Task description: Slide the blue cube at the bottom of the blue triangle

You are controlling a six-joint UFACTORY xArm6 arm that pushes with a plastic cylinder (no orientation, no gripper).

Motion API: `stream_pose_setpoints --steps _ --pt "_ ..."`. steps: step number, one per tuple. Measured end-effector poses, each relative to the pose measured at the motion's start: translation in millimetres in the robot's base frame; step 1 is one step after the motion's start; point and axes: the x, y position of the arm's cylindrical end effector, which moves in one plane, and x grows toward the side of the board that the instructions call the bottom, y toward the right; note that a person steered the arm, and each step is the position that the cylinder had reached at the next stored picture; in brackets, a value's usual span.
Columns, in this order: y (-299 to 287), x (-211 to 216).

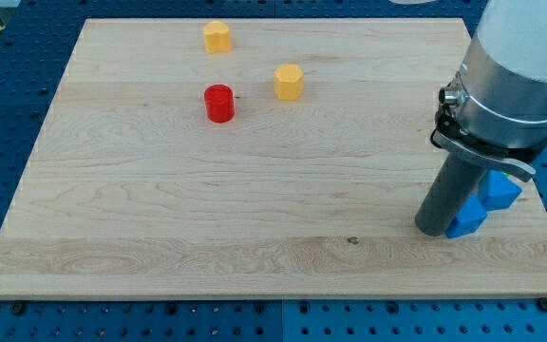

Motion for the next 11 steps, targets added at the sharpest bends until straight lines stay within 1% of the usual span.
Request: stream_pose_setpoints --steps 2,3,4,5,6,7,8,9,10,11 --pt "0.8 3.7" --pt "-4.7 -4.4" --pt "-5.3 -48.3" --pt "7.3 -32.0" --pt "7.3 -18.4" --pt "8.2 -17.5" --pt "-8.4 -8.6" --pt "-1.0 -8.6" --pt "46.4 -7.4" --pt "45.3 10.6"
